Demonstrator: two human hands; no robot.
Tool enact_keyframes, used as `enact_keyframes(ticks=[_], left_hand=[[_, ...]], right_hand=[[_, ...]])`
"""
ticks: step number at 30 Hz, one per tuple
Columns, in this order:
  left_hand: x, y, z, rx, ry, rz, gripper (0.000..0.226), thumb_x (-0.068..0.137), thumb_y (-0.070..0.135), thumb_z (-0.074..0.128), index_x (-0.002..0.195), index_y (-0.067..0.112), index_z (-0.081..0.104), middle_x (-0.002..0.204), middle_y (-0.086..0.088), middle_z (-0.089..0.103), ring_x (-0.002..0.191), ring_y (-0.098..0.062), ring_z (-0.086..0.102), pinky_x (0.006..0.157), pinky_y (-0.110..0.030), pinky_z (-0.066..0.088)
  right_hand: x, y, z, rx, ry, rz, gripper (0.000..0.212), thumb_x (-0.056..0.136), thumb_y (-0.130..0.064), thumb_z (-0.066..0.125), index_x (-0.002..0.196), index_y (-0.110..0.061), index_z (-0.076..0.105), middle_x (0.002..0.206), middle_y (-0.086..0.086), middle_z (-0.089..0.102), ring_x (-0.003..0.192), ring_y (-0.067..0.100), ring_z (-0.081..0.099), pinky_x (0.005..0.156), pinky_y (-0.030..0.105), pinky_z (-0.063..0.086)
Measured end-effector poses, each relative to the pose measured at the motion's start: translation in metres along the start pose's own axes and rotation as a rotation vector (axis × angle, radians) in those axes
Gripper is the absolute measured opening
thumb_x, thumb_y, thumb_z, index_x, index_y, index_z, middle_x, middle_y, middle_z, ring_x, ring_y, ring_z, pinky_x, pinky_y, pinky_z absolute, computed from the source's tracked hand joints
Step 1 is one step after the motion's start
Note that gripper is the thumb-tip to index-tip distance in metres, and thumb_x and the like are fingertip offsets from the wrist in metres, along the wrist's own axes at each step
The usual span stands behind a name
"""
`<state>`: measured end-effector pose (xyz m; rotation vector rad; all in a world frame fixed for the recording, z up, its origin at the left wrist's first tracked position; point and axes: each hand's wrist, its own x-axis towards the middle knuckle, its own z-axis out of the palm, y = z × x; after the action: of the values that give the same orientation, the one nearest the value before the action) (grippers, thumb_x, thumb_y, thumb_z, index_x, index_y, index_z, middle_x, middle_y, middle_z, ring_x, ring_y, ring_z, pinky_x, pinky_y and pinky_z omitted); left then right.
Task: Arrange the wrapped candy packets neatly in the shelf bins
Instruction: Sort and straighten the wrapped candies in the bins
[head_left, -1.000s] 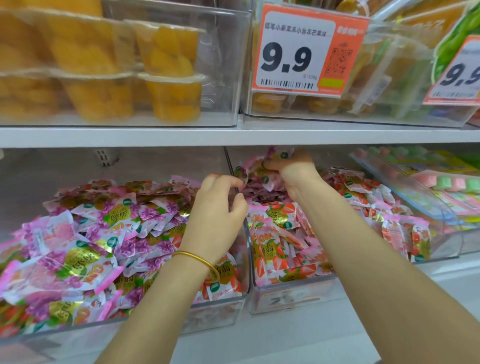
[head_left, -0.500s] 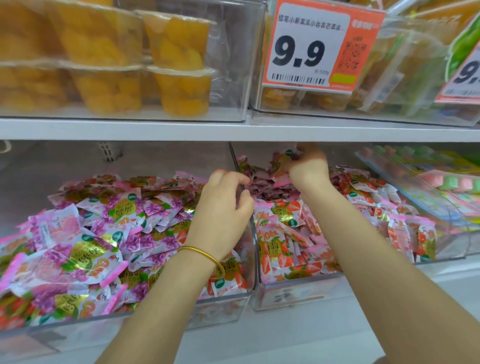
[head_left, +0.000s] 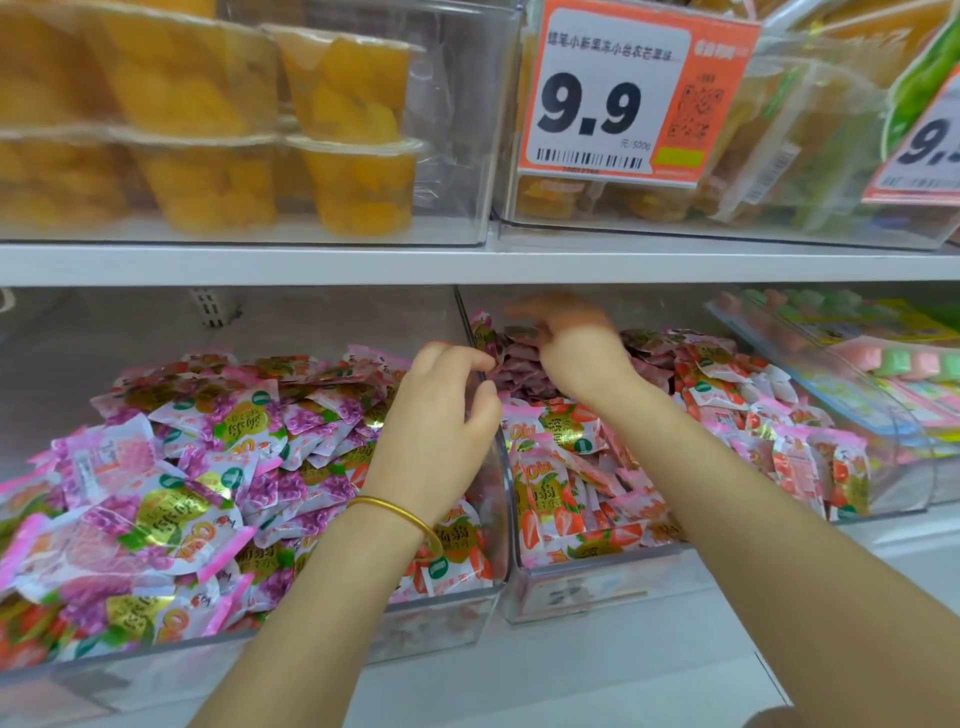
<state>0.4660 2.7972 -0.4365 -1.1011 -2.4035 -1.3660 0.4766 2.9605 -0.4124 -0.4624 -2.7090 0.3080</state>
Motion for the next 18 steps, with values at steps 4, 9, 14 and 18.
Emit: enact_keyframes(ticks=[4,9,14,18], left_hand=[[0.0,0.001,0.0,0.003,0.005,0.002,0.026,0.092,0.017,0.046,0.114,0.014,0.058,0.11,0.002,0.048,0.1,-0.011,0.053,0.091,-0.03,0.046],[0.0,0.0,-0.001,0.013,0.0,0.001,0.025,0.093,0.018,0.046,0.114,0.016,0.058,0.107,0.007,0.045,0.098,-0.008,0.052,0.091,-0.027,0.046],[-0.002,0.0,-0.003,0.019,-0.016,0.001,0.028,0.094,0.021,0.044,0.118,0.016,0.057,0.109,0.008,0.045,0.1,-0.004,0.048,0.092,-0.02,0.04],[-0.007,0.0,-0.008,0.016,-0.042,0.029,0.031,0.096,0.018,0.041,0.123,0.014,0.055,0.112,0.01,0.046,0.103,0.004,0.038,0.088,-0.005,0.024]], right_hand=[[-0.004,-0.004,0.011,-0.098,-0.167,-0.235,0.049,0.09,-0.003,0.037,0.13,-0.026,0.055,0.134,0.003,0.055,0.116,0.028,0.054,0.092,0.039,0.049],[-0.001,0.003,0.008,-0.204,-0.236,-0.129,0.04,0.094,-0.01,0.036,0.127,-0.019,0.058,0.13,0.01,0.058,0.113,0.031,0.056,0.091,0.04,0.049],[-0.007,0.0,-0.01,-0.04,-0.282,-0.077,0.046,0.095,-0.006,0.034,0.135,-0.021,0.05,0.143,0.004,0.047,0.129,0.024,0.045,0.105,0.036,0.039],[-0.048,0.0,-0.035,0.283,-0.065,0.039,0.045,0.089,0.005,0.038,0.122,-0.013,0.062,0.124,0.002,0.063,0.116,0.014,0.056,0.101,0.025,0.041]])
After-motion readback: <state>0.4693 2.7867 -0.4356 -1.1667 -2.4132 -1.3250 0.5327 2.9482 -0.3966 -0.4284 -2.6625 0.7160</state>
